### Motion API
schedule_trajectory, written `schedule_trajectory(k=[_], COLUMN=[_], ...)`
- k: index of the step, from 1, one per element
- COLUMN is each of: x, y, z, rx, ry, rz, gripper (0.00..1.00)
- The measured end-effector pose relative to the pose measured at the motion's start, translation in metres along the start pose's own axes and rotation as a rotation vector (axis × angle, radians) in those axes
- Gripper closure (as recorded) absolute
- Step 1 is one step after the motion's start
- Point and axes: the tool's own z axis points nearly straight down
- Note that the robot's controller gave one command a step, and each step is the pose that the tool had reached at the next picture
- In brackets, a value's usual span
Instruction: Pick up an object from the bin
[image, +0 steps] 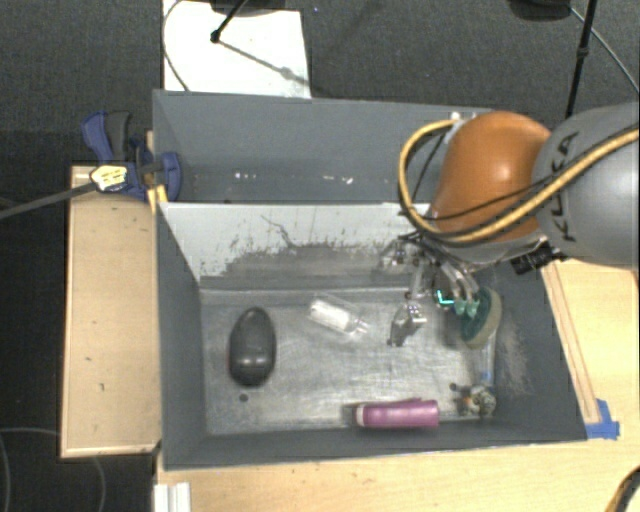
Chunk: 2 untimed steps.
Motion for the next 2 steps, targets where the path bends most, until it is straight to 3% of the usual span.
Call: schedule_trajectory(k=[1, 2], x=[-0.0167, -0.0181], y=[0.0434, 0.043], z=[0.1078, 0.1048], rx=[0.0, 0.001], ry=[-0.011, -0.016], rz=[-0.35, -0.345], gripper=[0.0, 1.0])
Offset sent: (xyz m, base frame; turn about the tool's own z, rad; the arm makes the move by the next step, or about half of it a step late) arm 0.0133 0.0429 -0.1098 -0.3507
